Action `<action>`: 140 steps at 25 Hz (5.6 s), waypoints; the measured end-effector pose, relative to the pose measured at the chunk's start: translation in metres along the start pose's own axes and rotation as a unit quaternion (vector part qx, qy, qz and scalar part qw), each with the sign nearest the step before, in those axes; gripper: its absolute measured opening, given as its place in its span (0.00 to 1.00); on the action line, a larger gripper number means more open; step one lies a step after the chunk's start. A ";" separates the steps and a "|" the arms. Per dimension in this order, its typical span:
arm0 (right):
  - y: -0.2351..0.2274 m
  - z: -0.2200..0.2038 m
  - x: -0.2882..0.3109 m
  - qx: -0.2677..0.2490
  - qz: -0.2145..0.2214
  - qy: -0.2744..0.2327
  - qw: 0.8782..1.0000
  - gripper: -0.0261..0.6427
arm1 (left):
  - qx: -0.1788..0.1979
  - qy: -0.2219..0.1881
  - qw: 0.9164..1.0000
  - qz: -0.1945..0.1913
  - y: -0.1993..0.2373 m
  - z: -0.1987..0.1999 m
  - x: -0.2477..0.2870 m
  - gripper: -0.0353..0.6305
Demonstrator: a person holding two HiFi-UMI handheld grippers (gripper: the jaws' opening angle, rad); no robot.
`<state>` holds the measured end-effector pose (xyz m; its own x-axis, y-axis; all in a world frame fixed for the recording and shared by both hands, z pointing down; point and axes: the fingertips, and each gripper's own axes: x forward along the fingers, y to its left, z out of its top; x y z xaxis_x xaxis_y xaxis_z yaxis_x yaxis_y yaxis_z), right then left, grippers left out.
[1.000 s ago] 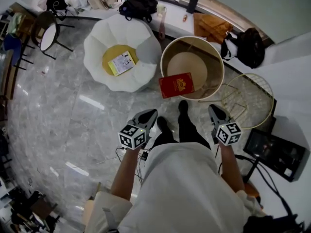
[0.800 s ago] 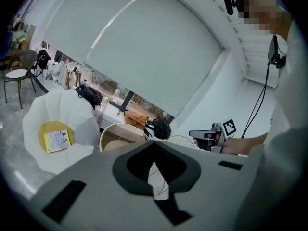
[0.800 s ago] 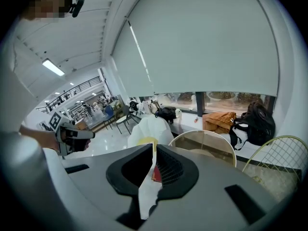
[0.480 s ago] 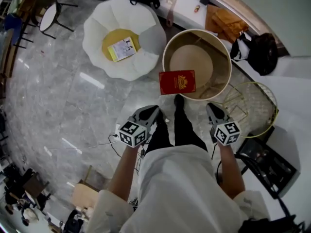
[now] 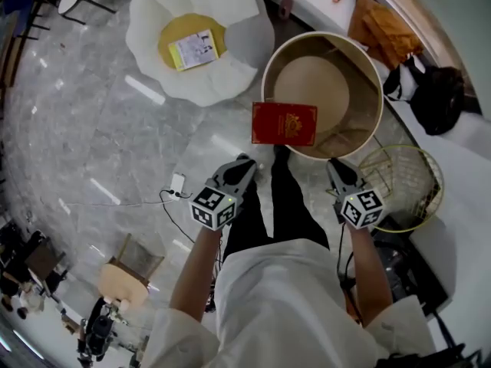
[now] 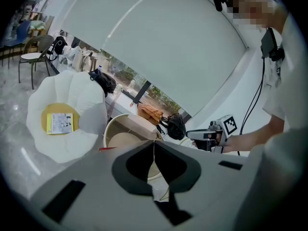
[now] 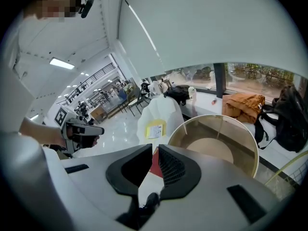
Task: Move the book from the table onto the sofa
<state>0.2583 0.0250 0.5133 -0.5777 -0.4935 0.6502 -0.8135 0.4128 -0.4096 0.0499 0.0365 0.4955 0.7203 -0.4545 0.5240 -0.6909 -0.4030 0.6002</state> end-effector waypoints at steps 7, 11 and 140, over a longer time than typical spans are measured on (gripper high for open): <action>-0.033 -0.028 0.047 -0.004 0.019 0.038 0.999 0.11 | -0.031 0.003 0.999 0.023 0.044 -0.031 0.043 0.08; -0.052 -0.050 0.074 -0.003 0.021 0.058 0.998 0.11 | -0.053 0.013 0.998 0.035 0.074 -0.057 0.064 0.12; 0.050 0.000 0.548 -0.099 0.123 0.105 0.982 0.11 | -0.438 -0.179 0.875 -0.098 0.531 -0.066 0.095 0.41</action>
<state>-0.0990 -0.2246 0.8495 -0.7117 -0.2008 0.6731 -0.6107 0.6505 -0.4516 -0.2444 -0.1682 0.9035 0.6452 -0.7284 0.2306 -0.1311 0.1918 0.9726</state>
